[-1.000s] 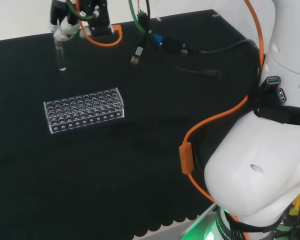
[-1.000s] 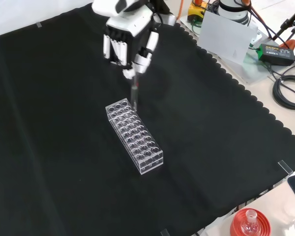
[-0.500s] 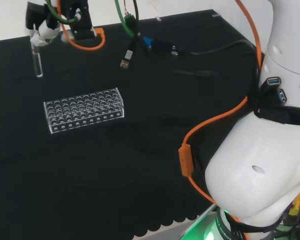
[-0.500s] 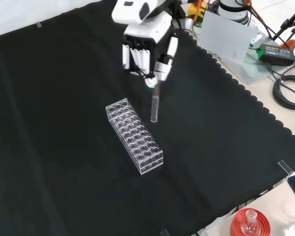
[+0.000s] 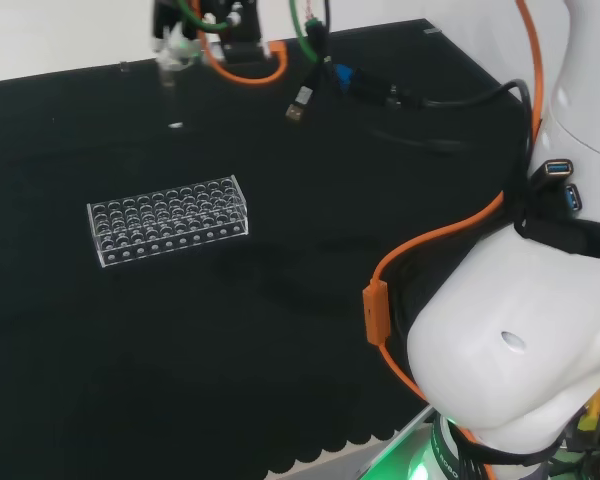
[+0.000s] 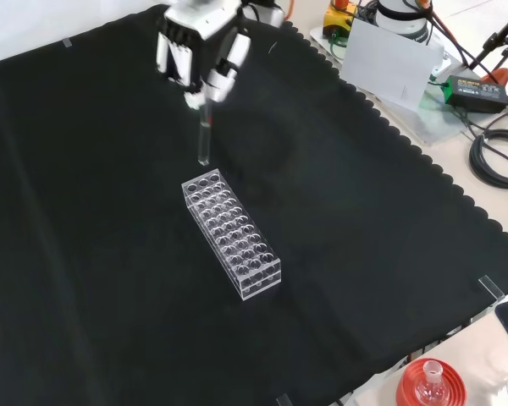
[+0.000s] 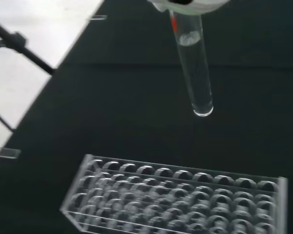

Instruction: Shake the test tube.

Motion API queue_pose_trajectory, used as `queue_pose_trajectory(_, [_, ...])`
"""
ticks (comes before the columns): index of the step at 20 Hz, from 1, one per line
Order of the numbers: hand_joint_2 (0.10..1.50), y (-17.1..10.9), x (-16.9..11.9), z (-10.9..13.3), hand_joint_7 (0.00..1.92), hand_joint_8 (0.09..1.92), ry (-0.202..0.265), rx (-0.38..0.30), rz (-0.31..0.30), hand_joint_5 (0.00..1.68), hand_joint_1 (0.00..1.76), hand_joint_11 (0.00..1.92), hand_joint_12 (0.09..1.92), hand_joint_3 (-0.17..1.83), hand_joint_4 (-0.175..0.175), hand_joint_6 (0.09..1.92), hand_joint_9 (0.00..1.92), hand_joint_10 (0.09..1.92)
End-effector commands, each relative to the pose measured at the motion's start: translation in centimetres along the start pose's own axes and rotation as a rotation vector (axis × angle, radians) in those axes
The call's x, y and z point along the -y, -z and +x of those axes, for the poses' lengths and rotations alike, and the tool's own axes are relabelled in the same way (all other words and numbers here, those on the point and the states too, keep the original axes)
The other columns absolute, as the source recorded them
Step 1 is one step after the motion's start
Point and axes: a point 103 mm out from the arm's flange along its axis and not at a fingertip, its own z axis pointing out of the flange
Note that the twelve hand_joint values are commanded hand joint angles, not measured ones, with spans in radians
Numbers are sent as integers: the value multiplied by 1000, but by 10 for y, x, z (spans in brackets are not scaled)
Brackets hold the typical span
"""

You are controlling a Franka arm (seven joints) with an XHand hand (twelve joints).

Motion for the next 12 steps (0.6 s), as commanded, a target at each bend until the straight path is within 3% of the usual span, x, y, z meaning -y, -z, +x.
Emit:
queue_pose_trajectory(1, [1026, -3, 3, 15, 1429, 532, 20, -2, 3, 1340, 1424, 921, 1152, -175, -175, 378, 1435, 87])
queue_pose_trajectory(7, [1026, -10, -3, 66, 1428, 533, 118, -35, 14, 1341, 1424, 921, 1152, -175, -175, 377, 1435, 87])
queue_pose_trajectory(12, [1026, -12, -4, 68, 1428, 534, 124, -31, 19, 1341, 1424, 922, 1151, -175, -175, 377, 1436, 87])
